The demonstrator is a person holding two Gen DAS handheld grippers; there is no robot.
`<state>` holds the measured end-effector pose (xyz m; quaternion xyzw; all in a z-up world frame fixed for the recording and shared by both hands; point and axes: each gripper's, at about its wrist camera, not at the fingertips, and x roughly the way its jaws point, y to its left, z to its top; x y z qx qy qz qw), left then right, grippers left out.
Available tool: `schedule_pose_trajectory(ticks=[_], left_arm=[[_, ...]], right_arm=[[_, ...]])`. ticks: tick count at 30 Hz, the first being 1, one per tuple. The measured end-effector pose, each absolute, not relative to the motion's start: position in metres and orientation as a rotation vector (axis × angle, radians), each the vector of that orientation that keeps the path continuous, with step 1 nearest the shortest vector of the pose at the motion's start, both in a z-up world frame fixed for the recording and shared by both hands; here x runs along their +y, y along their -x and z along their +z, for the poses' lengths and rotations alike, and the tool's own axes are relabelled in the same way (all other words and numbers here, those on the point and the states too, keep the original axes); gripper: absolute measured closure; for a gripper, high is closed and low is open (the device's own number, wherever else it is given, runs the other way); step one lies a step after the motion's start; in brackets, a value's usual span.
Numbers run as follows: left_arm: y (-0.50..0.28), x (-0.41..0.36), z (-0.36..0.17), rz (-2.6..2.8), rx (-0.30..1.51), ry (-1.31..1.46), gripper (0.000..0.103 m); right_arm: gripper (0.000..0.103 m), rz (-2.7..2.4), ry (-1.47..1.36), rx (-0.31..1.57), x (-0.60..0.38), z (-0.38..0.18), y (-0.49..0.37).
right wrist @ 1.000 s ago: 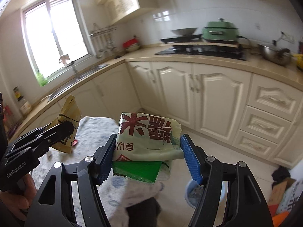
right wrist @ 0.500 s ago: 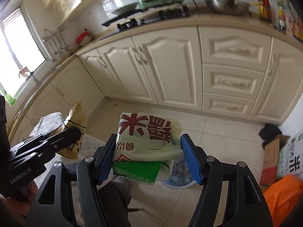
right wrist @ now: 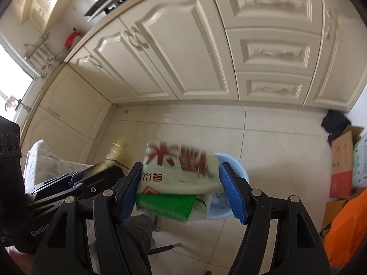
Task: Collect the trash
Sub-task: 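Open both tools to drop the rice bag and yellow wrapper into the bin, then return both tools to the table above the remaining trash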
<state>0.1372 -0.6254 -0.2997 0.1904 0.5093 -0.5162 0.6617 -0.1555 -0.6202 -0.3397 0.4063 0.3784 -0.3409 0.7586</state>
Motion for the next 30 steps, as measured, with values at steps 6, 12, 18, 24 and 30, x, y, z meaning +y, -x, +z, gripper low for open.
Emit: schedule_pose_trajectory(ticks=[6,12,18,24,30], left_arm=[[-0.137,-0.654,-0.325,-1.088,1.173,-0.476,0.033],[-0.13,-0.639,-0.309,-1.014,1.085,-0.488,0.004],[-0.115,-0.616,-0.283,-1.009,1.034,-0.467,0.002],[-0.101,-0.548,-0.231,-1.027,0.952,-0.387,0.002],[-0.09,-0.478,-0.174,-1.026,0.838,-0.303,0.001]], right_arm=[[0.01,-0.805,-0.981,0.874,-0.634,-0.388,0.171],[0.0,-0.848,-0.985,0.869,-0.617,-0.385,0.177],[0.0,-0.844,-0.956,0.859,-0.604,-0.363,0.167],[0.0,-0.821,-0.899,0.808,-0.584,-0.319,0.153],[0.0,-0.793,-0.828,0.743,-0.557,-0.266,0.134]])
